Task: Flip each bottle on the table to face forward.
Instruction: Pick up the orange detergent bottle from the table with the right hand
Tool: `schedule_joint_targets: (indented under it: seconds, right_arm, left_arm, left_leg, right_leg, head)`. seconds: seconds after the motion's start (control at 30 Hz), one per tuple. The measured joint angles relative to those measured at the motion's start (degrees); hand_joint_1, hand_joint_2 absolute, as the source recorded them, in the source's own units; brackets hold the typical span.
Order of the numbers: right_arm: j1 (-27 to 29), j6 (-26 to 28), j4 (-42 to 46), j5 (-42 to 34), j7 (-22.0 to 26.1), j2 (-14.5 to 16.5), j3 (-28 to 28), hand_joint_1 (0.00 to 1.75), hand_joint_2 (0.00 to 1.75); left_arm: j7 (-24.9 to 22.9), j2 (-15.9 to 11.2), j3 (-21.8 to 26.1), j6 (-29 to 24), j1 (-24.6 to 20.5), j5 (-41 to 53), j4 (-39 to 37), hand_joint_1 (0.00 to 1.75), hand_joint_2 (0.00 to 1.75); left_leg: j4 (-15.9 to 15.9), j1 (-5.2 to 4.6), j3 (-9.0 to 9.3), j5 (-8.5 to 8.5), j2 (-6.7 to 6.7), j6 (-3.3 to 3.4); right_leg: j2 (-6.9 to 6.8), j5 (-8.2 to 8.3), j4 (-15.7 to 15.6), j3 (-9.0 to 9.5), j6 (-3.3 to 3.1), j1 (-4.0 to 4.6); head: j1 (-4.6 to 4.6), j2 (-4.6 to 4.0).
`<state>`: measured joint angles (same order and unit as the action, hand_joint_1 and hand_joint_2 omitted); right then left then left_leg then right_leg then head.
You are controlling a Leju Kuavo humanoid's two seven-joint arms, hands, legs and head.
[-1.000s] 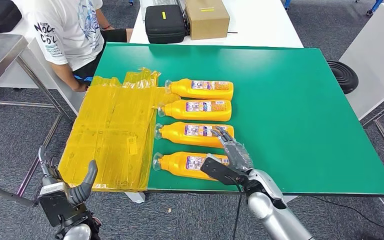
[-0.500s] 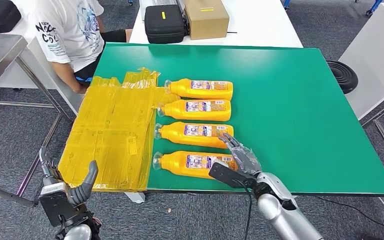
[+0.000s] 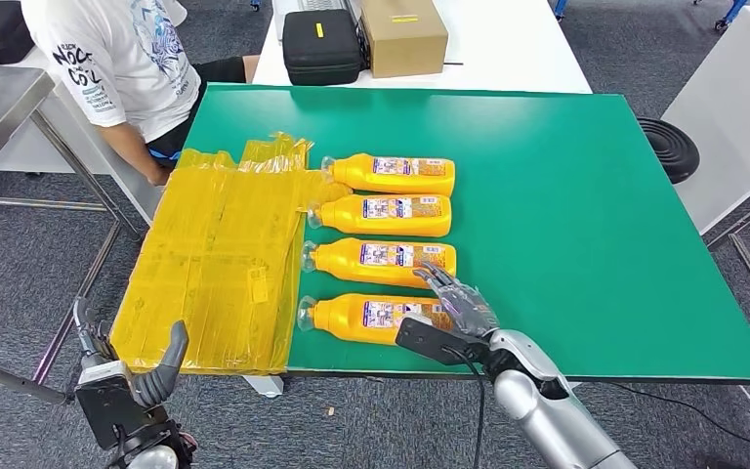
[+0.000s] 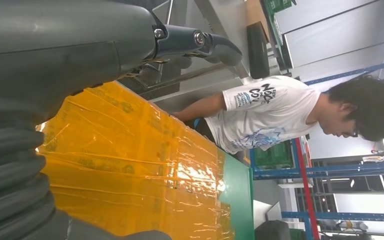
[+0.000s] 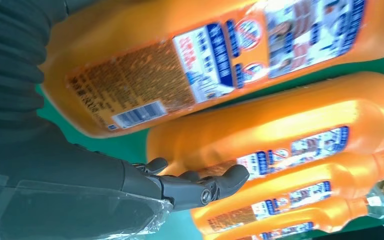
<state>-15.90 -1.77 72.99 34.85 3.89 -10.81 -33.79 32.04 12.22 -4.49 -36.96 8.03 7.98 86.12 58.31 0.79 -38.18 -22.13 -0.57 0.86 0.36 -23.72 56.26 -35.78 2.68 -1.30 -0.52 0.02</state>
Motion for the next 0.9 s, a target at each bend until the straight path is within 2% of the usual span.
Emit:
schedule_joint_targets:
  seconds: [0.27, 0.33, 0.4, 0.53, 0.6, 0.73, 0.9]
  right_arm:
    - [-0.03, -0.29, -1.31, -0.15, 0.14, 0.49, -1.15, 0.00, 1.75]
    - [0.17, -0.29, -1.34, -0.14, 0.15, 0.46, -1.27, 0.06, 1.75]
    - [0.30, -0.31, -1.38, -0.15, 0.15, 0.41, -1.32, 0.24, 1.75]
    - [0.41, -1.12, -1.45, -0.18, -0.01, 0.39, -1.45, 0.80, 1.75]
    - [0.13, -2.10, -1.58, -0.21, -0.21, 0.38, -1.61, 0.99, 1.75]
    - [-0.88, -3.71, -2.19, -0.63, -0.64, 0.28, -2.29, 1.20, 1.75]
    - [-2.36, -5.28, -3.21, -1.66, -0.70, -0.20, -3.01, 1.27, 1.75]
  left_arm:
    - [-0.32, 0.23, 0.43, -0.24, 0.70, 0.10, 0.84, 0.00, 1.75]
    - [-0.34, 0.23, 0.46, -0.24, 0.81, 0.14, 0.95, 0.00, 1.75]
    - [-0.36, 0.23, 0.50, -0.24, 0.85, 0.15, 0.99, 0.00, 1.75]
    - [-0.67, 0.23, 0.54, -0.08, 0.86, 0.16, 1.07, 0.00, 1.75]
    - [-0.99, 0.23, 0.56, 0.10, 0.82, 0.07, 1.07, 0.00, 1.75]
    - [-1.27, 0.23, 0.61, 0.28, 0.75, -0.32, 1.07, 0.00, 1.75]
    - [-1.28, 0.23, 0.81, 0.52, 0.77, -0.99, 1.05, 0.00, 1.75]
  left_leg:
    - [0.00, 0.00, 0.00, -0.02, 0.00, 0.00]
    - [0.00, 0.00, 0.00, -0.04, 0.00, 0.00]
    - [0.00, 0.00, 0.01, -0.04, 0.01, -0.01]
    - [0.00, 0.00, 0.04, -0.04, 0.02, -0.01]
    - [0.00, 0.01, 0.07, -0.04, 0.02, -0.01]
    - [0.00, 0.01, 0.13, -0.04, 0.04, -0.01]
    - [0.00, 0.00, 0.14, -0.04, 0.04, -0.01]
  right_leg:
    - [0.00, -0.01, -0.01, -0.01, 0.00, -0.01]
    - [0.00, -0.02, -0.01, -0.01, 0.00, -0.01]
    - [0.00, -0.02, -0.02, -0.02, 0.00, 0.00]
    - [0.00, -0.01, -0.01, 0.00, -0.01, 0.00]
    - [0.01, -0.01, -0.01, 0.02, -0.01, 0.01]
    - [0.01, -0.01, -0.01, 0.07, 0.00, 0.01]
    - [0.01, -0.01, -0.01, 0.10, 0.00, 0.00]
  head:
    - [0.01, 0.00]
    - [0.01, 0.00]
    - [0.01, 0.00]
    - [0.00, 0.00]
    - [0.00, 0.00]
    - [0.01, 0.00]
    - [0.01, 0.00]
